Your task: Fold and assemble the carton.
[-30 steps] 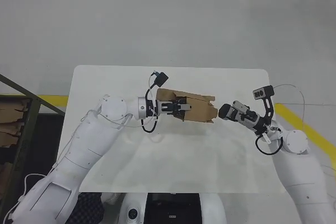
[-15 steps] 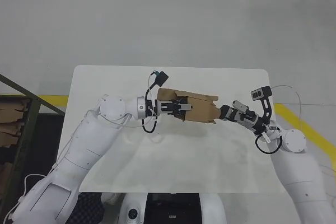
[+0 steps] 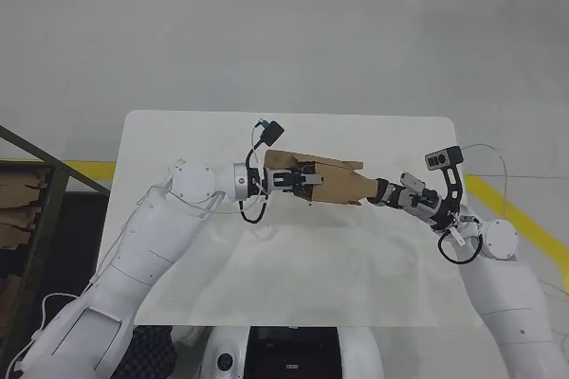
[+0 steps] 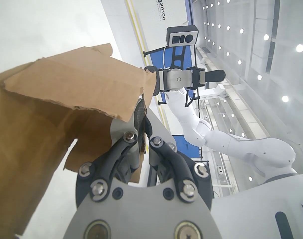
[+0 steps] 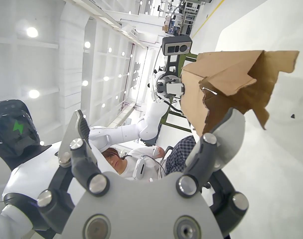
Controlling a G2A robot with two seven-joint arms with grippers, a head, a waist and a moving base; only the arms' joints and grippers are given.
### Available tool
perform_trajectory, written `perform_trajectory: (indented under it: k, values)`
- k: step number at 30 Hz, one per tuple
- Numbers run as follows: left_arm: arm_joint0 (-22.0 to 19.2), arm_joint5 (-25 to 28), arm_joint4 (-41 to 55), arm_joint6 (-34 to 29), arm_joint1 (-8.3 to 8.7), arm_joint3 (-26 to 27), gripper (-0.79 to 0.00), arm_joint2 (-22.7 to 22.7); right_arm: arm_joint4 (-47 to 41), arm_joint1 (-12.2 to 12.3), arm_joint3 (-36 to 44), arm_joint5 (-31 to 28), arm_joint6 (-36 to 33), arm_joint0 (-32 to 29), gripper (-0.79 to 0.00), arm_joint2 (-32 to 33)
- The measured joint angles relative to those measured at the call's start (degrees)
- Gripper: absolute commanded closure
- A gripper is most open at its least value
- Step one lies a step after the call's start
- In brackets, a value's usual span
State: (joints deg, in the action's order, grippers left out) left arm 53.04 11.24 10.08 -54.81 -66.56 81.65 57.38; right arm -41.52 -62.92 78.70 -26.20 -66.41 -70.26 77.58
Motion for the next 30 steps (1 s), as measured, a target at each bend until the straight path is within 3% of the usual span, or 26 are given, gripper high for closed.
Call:
perform_trajectory:
  k: [10, 11, 13, 21, 27, 30]
  values:
    - [-0.06, 0.09, 0.80, -0.33, -0.30, 0.78, 0.000, -0.90, 1.58, -0.21, -0.33, 0.43, -0.25, 0.39, -0.763, -1.43]
    - [-0.11, 0.13, 0.94, -0.47, -0.31, 0.81, 0.000, -0.90, 1.87, -0.23, -0.50, 0.39, -0.13, 0.48, -0.690, -1.54]
    - [-0.18, 0.15, 1.15, -0.73, -0.31, 0.84, 0.000, -0.82, 2.39, -0.25, -0.90, 0.32, -0.02, 0.66, -0.369, -1.71]
    - [-0.14, 0.18, 2.26, -2.06, -0.26, 0.81, 0.000, -0.48, 5.05, -0.16, -2.27, 0.32, 0.51, 1.20, -0.166, -1.78]
    - [-0.03, 0.28, 2.75, -2.63, -0.21, 0.84, 0.000, -0.24, 7.48, -0.14, -2.74, 0.27, 0.61, 1.69, -0.132, -2.41]
    - [-0.03, 0.38, 3.09, -2.83, -0.19, 0.90, 0.000, -0.08, 8.76, -0.11, -2.62, 0.11, 0.83, 1.77, -0.015, -2.68]
